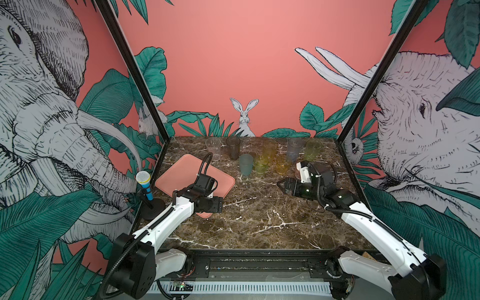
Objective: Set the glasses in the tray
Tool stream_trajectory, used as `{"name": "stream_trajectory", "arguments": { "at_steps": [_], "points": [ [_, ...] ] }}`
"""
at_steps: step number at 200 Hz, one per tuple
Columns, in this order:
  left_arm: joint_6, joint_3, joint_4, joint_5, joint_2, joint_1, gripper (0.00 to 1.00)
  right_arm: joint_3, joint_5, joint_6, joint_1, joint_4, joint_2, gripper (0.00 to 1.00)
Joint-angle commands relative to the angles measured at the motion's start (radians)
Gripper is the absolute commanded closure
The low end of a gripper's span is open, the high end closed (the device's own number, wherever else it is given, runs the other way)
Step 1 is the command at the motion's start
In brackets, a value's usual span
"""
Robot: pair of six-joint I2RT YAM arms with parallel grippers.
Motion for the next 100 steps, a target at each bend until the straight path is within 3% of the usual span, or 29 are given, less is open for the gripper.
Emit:
{"name": "stream_trajectory", "arguments": {
  "at_steps": [1,21,43,60,84,100],
  "points": [
    [-0.008,0.054,-0.006,-0.016,0.055,-0.043,0.19,0.030,0.031,0.001,0.031,0.048,0.008,0.01],
    [-0.020,0.095,-0.013,-0.078,0.130,-0.086,0.21,0.051,0.042,-0.004,0.051,0.039,0.029,0.01],
    [-0.029,0.138,-0.014,-0.118,0.209,-0.110,0.32,0.078,0.041,-0.023,0.072,0.024,0.053,0.01],
    [-0.027,0.170,-0.020,-0.170,0.254,-0.137,0.32,0.095,0.049,-0.028,0.089,0.008,0.061,0.01],
    [-0.034,0.186,0.008,-0.160,0.300,-0.142,0.34,0.092,0.070,-0.029,0.102,0.001,0.051,0.01],
    [-0.038,0.195,0.019,-0.163,0.323,-0.142,0.42,0.090,0.075,-0.039,0.106,-0.010,0.045,0.01]
  ]
}}
